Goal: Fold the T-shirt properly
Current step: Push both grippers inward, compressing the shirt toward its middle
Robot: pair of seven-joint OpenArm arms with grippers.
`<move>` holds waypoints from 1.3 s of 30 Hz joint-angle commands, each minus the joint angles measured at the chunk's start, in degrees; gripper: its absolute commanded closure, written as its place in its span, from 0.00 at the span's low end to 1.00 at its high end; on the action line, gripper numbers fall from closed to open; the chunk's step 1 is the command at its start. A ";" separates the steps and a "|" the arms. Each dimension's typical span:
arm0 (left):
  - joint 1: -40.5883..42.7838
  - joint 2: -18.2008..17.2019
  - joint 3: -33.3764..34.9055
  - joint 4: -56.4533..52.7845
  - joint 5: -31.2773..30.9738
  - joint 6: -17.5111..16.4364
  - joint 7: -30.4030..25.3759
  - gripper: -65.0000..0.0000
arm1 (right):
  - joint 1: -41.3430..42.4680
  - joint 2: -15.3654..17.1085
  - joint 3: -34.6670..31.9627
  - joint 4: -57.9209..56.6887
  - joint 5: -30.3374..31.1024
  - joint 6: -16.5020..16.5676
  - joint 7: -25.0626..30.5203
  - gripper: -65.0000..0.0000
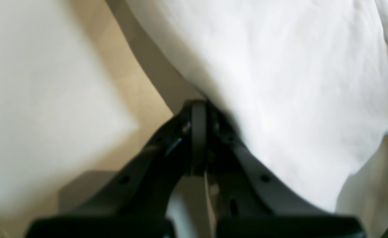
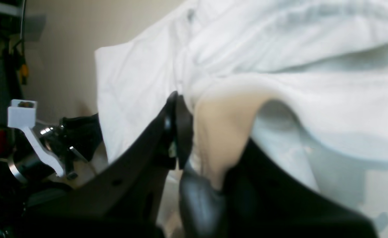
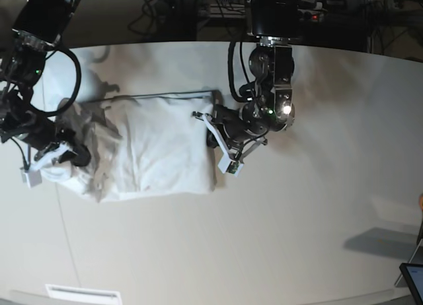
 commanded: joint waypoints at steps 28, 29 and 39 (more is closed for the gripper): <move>-3.52 1.02 6.91 -3.35 0.89 0.08 2.23 1.00 | 0.75 0.11 -30.32 8.01 -22.62 -16.91 11.00 1.00; -3.52 0.66 6.91 -2.65 0.89 0.08 2.23 1.00 | 0.75 0.11 -30.94 8.01 -23.67 -16.91 11.00 1.00; -3.43 -1.01 6.91 2.36 0.89 0.08 2.49 1.00 | 0.75 -0.24 -36.91 8.01 -31.23 -20.08 11.26 1.00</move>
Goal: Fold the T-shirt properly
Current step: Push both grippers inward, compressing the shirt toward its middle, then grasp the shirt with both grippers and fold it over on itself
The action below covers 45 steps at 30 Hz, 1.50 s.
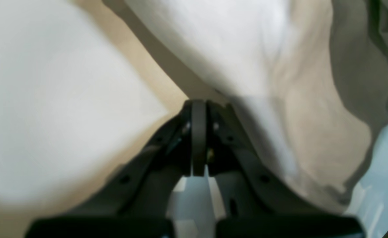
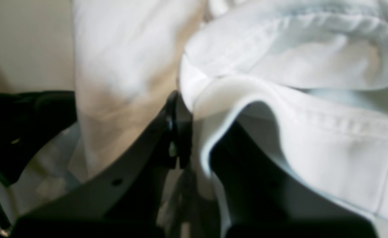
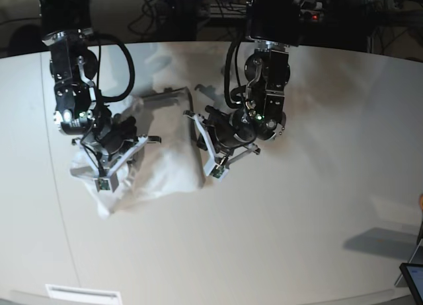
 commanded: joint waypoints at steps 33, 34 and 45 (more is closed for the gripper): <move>0.16 -4.97 -10.90 5.73 -0.79 -0.25 5.85 1.00 | 1.32 -9.34 -27.36 -9.18 -51.08 -13.16 4.66 1.00; 0.25 -5.50 -10.90 5.73 -0.79 -0.25 6.38 1.00 | 1.32 -9.69 -27.80 -9.80 -52.22 -13.16 4.66 1.00; -3.88 -2.95 -10.37 1.25 -0.79 -0.25 6.46 1.00 | 1.32 -12.77 -28.15 -12.88 -65.23 -13.16 4.74 1.00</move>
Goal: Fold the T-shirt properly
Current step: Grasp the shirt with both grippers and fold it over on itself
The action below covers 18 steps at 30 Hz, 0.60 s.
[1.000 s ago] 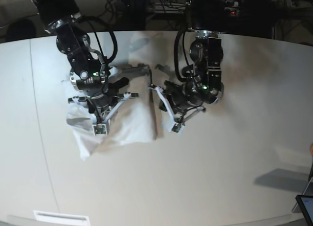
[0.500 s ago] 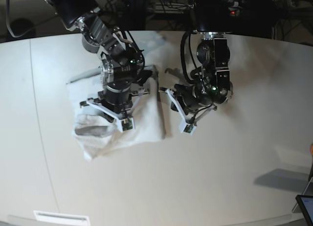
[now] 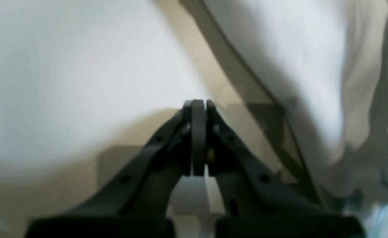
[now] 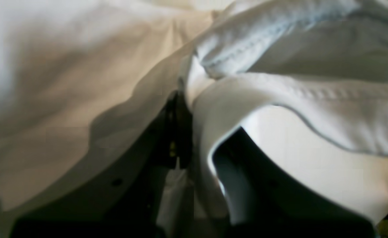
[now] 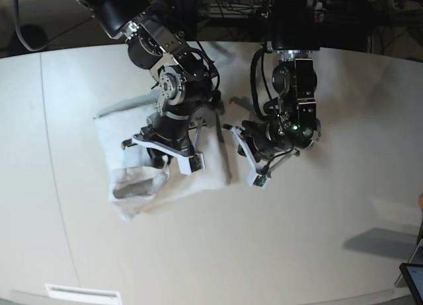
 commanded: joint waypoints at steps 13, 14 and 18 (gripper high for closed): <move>-3.70 3.03 0.21 -2.07 -0.51 0.08 -0.77 1.00 | 0.48 -1.89 -0.13 -4.12 -4.24 -0.28 1.22 0.98; -3.70 3.03 0.12 -2.07 -0.51 0.08 -0.77 1.00 | 0.22 -2.24 -0.13 -4.21 -4.24 -0.28 1.49 0.98; -4.84 3.03 -0.06 -2.68 -0.51 0.08 -0.77 1.00 | 0.04 -2.86 -2.42 -4.47 -4.33 -0.28 1.14 0.98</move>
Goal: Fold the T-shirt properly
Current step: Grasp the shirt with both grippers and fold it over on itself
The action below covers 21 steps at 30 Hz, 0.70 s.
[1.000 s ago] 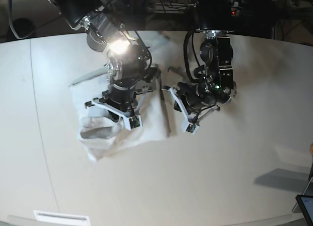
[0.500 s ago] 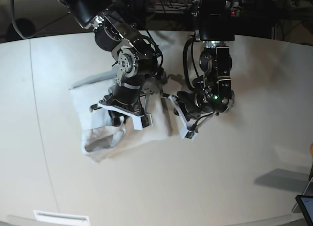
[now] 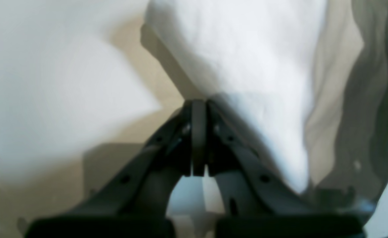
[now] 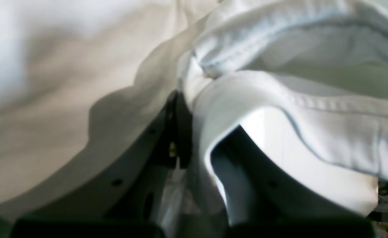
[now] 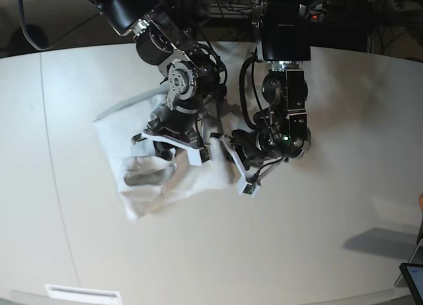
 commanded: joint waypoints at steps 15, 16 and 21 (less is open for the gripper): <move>-2.34 -0.40 -0.15 -3.47 -0.66 0.10 -2.88 1.00 | 0.90 -0.93 -10.96 3.63 -5.01 0.13 -2.07 0.98; -2.34 -0.93 -0.15 -3.38 -0.66 0.10 -2.88 1.00 | 0.90 -0.93 -10.96 3.81 -4.75 0.13 -1.37 0.99; -2.34 -1.46 -0.15 -3.21 -0.66 0.10 -2.88 1.00 | 0.37 -0.93 -10.87 4.42 -4.75 0.13 1.09 1.00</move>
